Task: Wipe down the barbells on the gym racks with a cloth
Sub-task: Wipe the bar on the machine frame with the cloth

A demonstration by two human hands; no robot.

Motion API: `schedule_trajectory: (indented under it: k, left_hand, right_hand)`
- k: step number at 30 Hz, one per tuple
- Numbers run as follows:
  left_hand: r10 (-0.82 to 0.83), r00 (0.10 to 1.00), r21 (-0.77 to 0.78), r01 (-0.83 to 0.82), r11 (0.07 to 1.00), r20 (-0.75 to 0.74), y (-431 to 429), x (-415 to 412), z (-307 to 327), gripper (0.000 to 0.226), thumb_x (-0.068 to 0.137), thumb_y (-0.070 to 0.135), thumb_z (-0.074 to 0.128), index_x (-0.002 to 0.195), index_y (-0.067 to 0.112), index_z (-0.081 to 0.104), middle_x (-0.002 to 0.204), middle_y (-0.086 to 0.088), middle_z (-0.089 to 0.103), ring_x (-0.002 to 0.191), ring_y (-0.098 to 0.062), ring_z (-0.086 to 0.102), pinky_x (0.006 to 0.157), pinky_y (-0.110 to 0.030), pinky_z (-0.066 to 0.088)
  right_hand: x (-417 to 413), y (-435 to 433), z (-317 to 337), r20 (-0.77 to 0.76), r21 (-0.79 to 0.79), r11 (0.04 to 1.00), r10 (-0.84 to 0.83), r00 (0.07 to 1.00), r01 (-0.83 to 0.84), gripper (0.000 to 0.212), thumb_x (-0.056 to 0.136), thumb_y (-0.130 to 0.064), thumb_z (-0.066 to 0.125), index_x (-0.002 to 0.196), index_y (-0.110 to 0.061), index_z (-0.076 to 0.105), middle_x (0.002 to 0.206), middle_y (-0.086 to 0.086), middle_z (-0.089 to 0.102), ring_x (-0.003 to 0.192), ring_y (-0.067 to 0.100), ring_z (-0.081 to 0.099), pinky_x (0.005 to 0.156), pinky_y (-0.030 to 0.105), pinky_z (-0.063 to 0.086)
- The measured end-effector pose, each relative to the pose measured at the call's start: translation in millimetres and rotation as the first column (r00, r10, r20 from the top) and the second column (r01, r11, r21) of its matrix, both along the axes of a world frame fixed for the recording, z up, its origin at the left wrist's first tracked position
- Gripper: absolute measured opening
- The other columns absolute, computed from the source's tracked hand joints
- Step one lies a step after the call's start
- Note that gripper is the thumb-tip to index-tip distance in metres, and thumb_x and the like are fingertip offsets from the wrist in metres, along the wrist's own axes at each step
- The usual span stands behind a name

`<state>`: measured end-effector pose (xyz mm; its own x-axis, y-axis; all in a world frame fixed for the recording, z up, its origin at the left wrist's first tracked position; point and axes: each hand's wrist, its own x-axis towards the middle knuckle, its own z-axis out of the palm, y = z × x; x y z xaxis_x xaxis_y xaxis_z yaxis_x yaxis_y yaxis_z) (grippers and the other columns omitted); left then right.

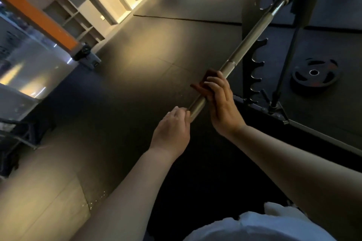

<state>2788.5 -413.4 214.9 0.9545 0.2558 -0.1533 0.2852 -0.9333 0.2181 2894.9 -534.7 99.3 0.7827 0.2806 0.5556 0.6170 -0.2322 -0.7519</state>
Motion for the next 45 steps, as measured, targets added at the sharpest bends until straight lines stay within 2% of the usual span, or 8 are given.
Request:
schedule_trajectory:
  k: [8, 14, 20, 23, 26, 35, 40, 45]
  left_hand:
    - [-0.071, 0.997, -0.066, 0.074, 0.995, 0.038, 9, -7, 0, 0.021, 0.107, 0.031, 0.038, 0.115, 0.024, 0.056, 0.102, 0.012, 0.055, 0.092, -0.006, 0.061, 0.092, -0.037, 0.054]
    - [-0.083, 0.995, -0.02, 0.084, 0.996, 0.061, 11, -12, -5, 0.029, 0.107, 0.028, 0.038, 0.13, 0.02, 0.054, 0.137, -0.002, 0.057, 0.126, -0.014, 0.056, 0.105, -0.041, 0.049]
    - [-0.076, 0.995, -0.021, 0.078, 0.997, 0.059, 13, -8, -8, 0.026, 0.105, 0.032, 0.038, 0.121, 0.023, 0.057, 0.115, 0.005, 0.063, 0.107, -0.009, 0.063, 0.101, -0.04, 0.052]
    - [-0.108, 0.993, 0.021, 0.107, 0.994, 0.054, 12, -6, -7, 0.032, 0.105, 0.029, 0.037, 0.13, 0.021, 0.055, 0.135, -0.001, 0.059, 0.135, -0.016, 0.05, 0.12, -0.042, 0.034]
    - [-0.101, 0.994, 0.069, 0.098, 0.993, 0.035, 9, -5, -5, 0.044, 0.103, 0.031, 0.032, 0.141, 0.017, 0.049, 0.153, -0.007, 0.047, 0.148, -0.019, 0.034, 0.124, -0.04, 0.025]
    - [-0.07, 0.997, 0.089, 0.068, 0.994, 0.024, 1, 9, -7, 0.038, 0.106, 0.03, 0.036, 0.138, 0.016, 0.049, 0.151, -0.009, 0.048, 0.146, -0.019, 0.038, 0.124, -0.037, 0.024]
    - [-0.081, 0.996, 0.108, 0.078, 0.991, 0.029, -3, 21, -8, 0.044, 0.105, 0.032, 0.032, 0.142, 0.013, 0.048, 0.152, -0.01, 0.047, 0.148, -0.019, 0.035, 0.124, -0.036, 0.022]
    - [-0.073, 0.997, 0.115, 0.071, 0.991, 0.007, -12, 32, -10, 0.044, 0.106, 0.032, 0.035, 0.145, 0.013, 0.046, 0.156, -0.011, 0.043, 0.149, -0.02, 0.033, 0.124, -0.035, 0.023]
  right_hand:
    - [-82, 43, -12, -0.018, 0.037, 0.999, 0.01, 1.0, -0.009, 0.07, 0.096, -0.007, 0.068, 0.155, -0.013, 0.031, 0.164, 0.009, 0.027, 0.159, 0.027, 0.005, 0.126, 0.05, 0.016]
    - [-37, 22, 1, -0.089, 0.056, 0.996, -0.063, 0.994, 0.068, 0.054, 0.1, -0.015, 0.054, 0.152, -0.011, 0.039, 0.162, 0.007, 0.032, 0.159, 0.024, 0.012, 0.124, 0.057, 0.026]
    - [-91, 39, -14, -0.093, 0.038, 0.999, 0.034, 0.995, -0.03, 0.077, 0.097, -0.002, 0.063, 0.161, -0.018, 0.023, 0.169, -0.003, 0.011, 0.159, 0.018, -0.004, 0.126, 0.045, 0.011]
    - [-69, 29, -10, -0.053, 0.025, 0.999, 0.038, 0.998, -0.037, 0.069, 0.098, -0.007, 0.06, 0.159, -0.016, 0.029, 0.168, 0.001, 0.022, 0.159, 0.019, 0.003, 0.127, 0.048, 0.016]
    - [-28, 16, 4, -0.069, 0.028, 0.999, -0.022, 0.997, 0.024, 0.057, 0.1, -0.01, 0.053, 0.154, -0.007, 0.039, 0.164, 0.009, 0.031, 0.159, 0.025, 0.013, 0.126, 0.053, 0.024]
    - [-55, 27, -6, -0.124, 0.043, 0.999, 0.007, 0.992, -0.002, 0.065, 0.097, -0.017, 0.056, 0.157, -0.012, 0.031, 0.167, 0.003, 0.022, 0.16, 0.021, 0.001, 0.125, 0.055, 0.02]
    - [1, 5, 1, -0.039, 0.029, 0.999, -0.015, 0.999, 0.016, 0.049, 0.101, -0.01, 0.056, 0.148, -0.002, 0.046, 0.159, 0.013, 0.039, 0.158, 0.029, 0.016, 0.124, 0.054, 0.027]
    - [-3, 4, 2, -0.104, 0.041, 0.996, -0.071, 0.992, 0.076, 0.057, 0.098, -0.014, 0.06, 0.152, -0.005, 0.041, 0.161, 0.01, 0.033, 0.159, 0.026, 0.012, 0.126, 0.053, 0.023]
